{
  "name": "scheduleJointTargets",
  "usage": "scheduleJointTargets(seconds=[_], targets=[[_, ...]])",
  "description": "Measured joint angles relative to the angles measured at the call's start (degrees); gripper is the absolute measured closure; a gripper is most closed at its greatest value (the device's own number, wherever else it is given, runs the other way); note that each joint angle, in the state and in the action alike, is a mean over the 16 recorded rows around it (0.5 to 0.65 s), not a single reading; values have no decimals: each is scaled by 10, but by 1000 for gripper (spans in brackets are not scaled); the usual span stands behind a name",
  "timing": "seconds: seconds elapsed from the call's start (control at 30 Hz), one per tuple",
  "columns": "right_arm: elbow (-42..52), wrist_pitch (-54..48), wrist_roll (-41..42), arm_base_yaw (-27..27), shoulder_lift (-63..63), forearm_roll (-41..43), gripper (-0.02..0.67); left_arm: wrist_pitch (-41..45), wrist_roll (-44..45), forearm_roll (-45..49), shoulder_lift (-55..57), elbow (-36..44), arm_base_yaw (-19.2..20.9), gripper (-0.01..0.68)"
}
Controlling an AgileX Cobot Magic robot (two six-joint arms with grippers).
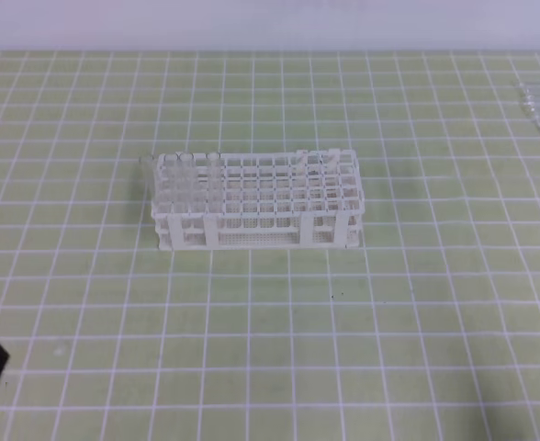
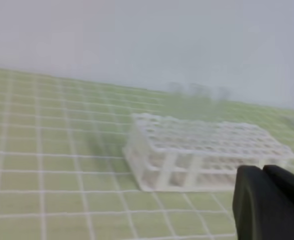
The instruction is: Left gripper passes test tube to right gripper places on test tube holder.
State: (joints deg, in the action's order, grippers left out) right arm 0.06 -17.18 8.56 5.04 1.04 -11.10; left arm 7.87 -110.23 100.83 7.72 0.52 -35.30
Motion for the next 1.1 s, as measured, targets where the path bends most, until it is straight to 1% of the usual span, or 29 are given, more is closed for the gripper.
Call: scheduleJointTargets(seconds=[0.13, 0.3, 0.43, 0.53, 0.6, 0.67, 0.77, 0.9, 0.97, 1.07, 1.1], targets=[[0, 0, 0, 0, 0, 0, 665, -14, -18, 2, 0, 1, 59, 675], [0, 0, 0, 0, 0, 0, 665, -34, -39, 5, 0, 2, 112, 675], [0, 0, 0, 0, 0, 0, 665, -44, -32, -11, 0, 1, 131, 675], [0, 0, 0, 0, 0, 0, 665, -45, 22, -63, 0, 0, 136, 674], [0, 0, 0, 0, 0, 0, 665, -43, 99, -138, 0, 0, 136, 674], [0, 0, 0, 0, 0, 0, 665, -42, 193, -221, 0, -1, 136, 674], [0, 0, 0, 0, -1, 0, 665, -37, 368, -384, 0, -1, 136, 674], [0, 0, 0, 0, -1, 0, 665, -32, 634, -627, 0, -1, 136, 674], [0, 0, 0, 0, -1, 0, 665, -30, 755, -733, 0, -1, 136, 674], [0, 0, 0, 0, -1, 0, 665, -28, 898, -861, 0, -1, 136, 675], [0, 0, 0, 0, -1, 0, 665, -27, 929, -886, 0, -1, 136, 675]])
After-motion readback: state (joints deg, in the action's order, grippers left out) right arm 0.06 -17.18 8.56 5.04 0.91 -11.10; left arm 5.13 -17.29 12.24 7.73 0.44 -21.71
